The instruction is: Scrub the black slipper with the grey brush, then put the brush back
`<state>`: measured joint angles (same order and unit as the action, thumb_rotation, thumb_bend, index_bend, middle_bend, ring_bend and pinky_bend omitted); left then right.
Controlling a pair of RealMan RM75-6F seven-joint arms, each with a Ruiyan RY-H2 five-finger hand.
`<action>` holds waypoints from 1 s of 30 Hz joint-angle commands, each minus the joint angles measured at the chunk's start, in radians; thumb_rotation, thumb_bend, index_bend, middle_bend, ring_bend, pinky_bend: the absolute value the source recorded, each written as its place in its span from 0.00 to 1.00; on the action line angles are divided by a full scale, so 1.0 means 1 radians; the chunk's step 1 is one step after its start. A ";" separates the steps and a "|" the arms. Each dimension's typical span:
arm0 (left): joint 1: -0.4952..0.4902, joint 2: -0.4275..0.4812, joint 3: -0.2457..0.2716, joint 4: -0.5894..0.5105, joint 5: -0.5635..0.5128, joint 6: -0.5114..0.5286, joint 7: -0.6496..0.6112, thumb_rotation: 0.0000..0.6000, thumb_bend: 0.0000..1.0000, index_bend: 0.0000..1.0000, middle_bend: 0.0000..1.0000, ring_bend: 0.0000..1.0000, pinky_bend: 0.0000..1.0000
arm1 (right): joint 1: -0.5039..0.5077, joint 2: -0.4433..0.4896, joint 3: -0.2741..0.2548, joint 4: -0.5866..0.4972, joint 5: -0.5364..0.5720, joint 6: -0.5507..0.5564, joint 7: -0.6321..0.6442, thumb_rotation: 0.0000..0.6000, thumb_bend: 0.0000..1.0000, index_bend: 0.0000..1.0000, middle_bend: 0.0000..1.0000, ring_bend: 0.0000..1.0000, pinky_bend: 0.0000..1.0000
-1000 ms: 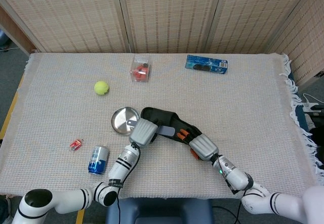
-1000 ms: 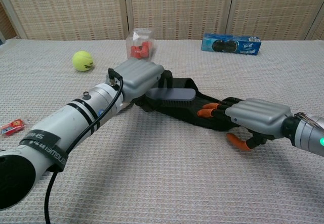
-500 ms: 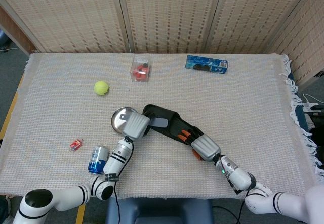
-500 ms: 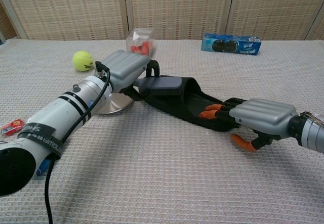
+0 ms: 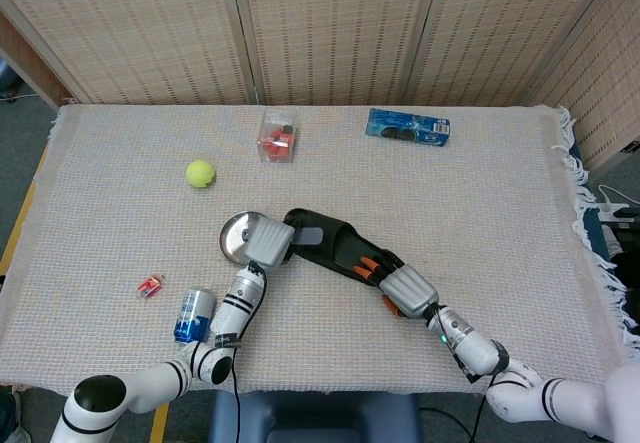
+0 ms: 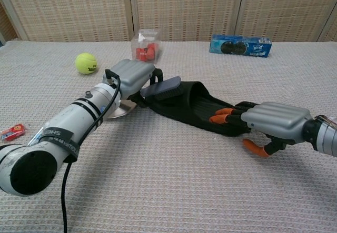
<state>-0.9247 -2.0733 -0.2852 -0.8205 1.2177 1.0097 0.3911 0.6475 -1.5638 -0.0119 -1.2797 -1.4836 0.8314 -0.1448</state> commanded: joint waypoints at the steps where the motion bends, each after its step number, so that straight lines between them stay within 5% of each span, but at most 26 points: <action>1: 0.004 -0.003 0.010 -0.039 0.014 0.013 0.001 1.00 0.46 0.50 0.58 0.74 0.99 | 0.001 0.000 -0.001 0.000 0.001 -0.002 0.002 1.00 0.60 0.11 0.02 0.00 0.00; 13: -0.012 -0.048 0.021 -0.060 0.063 0.080 0.105 1.00 0.46 0.52 0.60 0.74 0.99 | 0.002 0.010 -0.008 -0.021 0.001 0.007 -0.003 1.00 0.60 0.11 0.02 0.00 0.00; 30: -0.050 -0.110 0.066 0.225 0.118 0.055 0.208 1.00 0.49 0.54 0.62 0.74 0.99 | 0.008 0.031 -0.012 -0.027 0.003 0.004 0.032 1.00 0.60 0.11 0.02 0.00 0.00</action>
<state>-0.9723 -2.1796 -0.2213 -0.6060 1.3308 1.0649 0.5977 0.6550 -1.5327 -0.0244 -1.3071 -1.4811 0.8356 -0.1127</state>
